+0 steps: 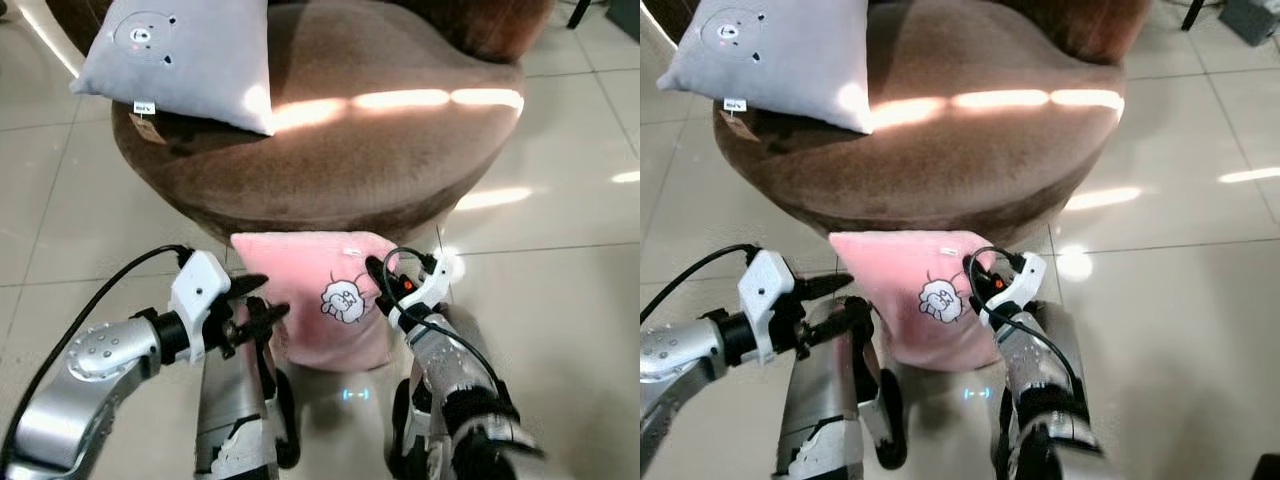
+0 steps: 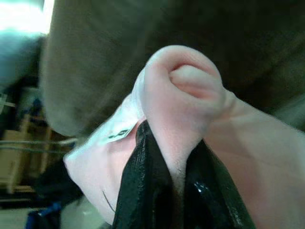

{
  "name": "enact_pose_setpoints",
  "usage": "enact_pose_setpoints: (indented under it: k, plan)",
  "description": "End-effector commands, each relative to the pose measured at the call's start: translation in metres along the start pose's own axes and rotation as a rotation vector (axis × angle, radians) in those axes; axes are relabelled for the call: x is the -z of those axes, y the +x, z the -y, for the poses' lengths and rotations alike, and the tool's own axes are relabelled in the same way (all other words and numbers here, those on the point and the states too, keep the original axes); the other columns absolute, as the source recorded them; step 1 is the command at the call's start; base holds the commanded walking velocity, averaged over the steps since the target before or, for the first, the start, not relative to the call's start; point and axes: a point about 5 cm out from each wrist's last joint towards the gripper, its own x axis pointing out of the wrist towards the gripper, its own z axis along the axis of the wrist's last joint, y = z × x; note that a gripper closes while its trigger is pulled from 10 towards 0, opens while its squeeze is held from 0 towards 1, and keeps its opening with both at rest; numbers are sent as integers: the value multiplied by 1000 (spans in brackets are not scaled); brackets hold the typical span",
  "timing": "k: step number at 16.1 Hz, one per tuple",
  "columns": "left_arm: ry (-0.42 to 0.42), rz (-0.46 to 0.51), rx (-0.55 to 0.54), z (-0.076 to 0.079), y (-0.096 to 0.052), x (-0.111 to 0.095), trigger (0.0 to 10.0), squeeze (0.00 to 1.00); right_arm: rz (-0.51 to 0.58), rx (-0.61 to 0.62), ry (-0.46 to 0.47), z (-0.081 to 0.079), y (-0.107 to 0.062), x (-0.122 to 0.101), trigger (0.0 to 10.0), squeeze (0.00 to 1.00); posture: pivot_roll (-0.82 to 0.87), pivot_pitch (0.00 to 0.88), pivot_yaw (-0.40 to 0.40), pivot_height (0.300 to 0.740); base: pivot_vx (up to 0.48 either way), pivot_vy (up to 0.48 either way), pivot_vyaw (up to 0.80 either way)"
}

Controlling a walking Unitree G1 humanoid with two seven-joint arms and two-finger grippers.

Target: Move the pillow to the sofa from floor

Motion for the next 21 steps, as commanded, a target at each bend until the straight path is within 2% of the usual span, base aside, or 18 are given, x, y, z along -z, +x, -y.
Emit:
enact_pose_setpoints:
  k: [1, 5, 6, 7, 8, 9, 10, 11, 12, 13, 14, 15, 16, 17, 19, 21]
  plan:
    - [-38, -2, -28, 1, -4, 6, 10000, 0, 18, -58, 8, -9, -3, -2, 0, 0, 129, 209, 77, 492, 0, 0, 0]
    - [-107, 47, -60, 18, 1, 12, 10000, 0, 85, -110, 29, -27, -37, -19, 0, 0, 73, 175, 55, 492, 0, 0, 0]
    - [-143, 98, -123, 21, -2, 9, 10000, 0, 143, -128, 11, -45, -50, -35, 0, 0, 48, 143, 39, 492, 0, 0, 0]
    - [-153, 117, -155, 19, -3, 8, 10000, 0, 165, -135, 2, -50, -52, -40, 0, 0, 41, 134, 39, 492, 0, 0, 0]
    - [-181, 178, -246, 15, -6, 2, 10000, 0, 218, -134, -34, -65, -61, -54, 0, 0, 34, 119, 44, 492, 0, 0, 0]
    - [-178, 219, -306, 11, -6, -5, 10000, 0, 274, -97, -98, -73, -65, -64, 0, 0, 22, 95, 50, 492, 0, 0, 0]
    - [-173, 240, -332, 9, -4, -10, 10000, 0, 310, -36, -153, -73, -68, -73, 0, 0, 18, 83, 52, 492, 0, 0, 0]
    - [-162, 257, -343, 8, -1, -15, 10000, 0, 295, 13, -177, -72, -68, -76, 4588, 0, 22, 64, 56, 492, 0, 0, 0]
    - [-127, 262, -362, 6, 7, -25, 10000, 0, 309, 12, -223, -80, -71, -88, 10000, 0, 23, 53, 59, 492, 0, 0, 0]
    - [-109, 263, -383, 3, 12, -27, 10000, 0, 343, 44, -293, -81, -73, -97, 10000, 0, 22, 44, 61, 492, 0, 0, 0]
    - [-112, 270, -404, 3, 20, -29, 10000, 0, 350, 67, -324, -77, -75, -105, 10000, 0, 15, 35, 60, 502, 0, 0, 0]
    - [-105, 234, -458, -2, 27, -26, 10000, 0, 347, 98, -364, -77, -74, -110, 10000, 0, 6, 31, 57, 512, 0, 0, 0]
    - [-98, 204, -485, -7, 32, -21, 10000, 0, 337, 105, -443, -80, -71, -110, 10000, 0, 6, 31, 56, 522, 0, 0, 0]
    - [-43, 187, -520, -12, 33, -16, 10000, 0, 336, 124, -461, -80, -70, -107, 10000, 0, -3, 0, 59, 532, 0, 0, 0]
    - [-14, 181, -544, -16, 41, -17, 10000, 0, 346, 143, -483, -80, -69, -108, 10000, 0, -12, 0, 63, 547, 0, 0, 0]
    - [2, 200, -533, -22, 56, -25, 10000, 0, 433, 145, -479, -96, -66, -123, 10000, 0, -81, 0, 87, 567, 0, 0, 0]
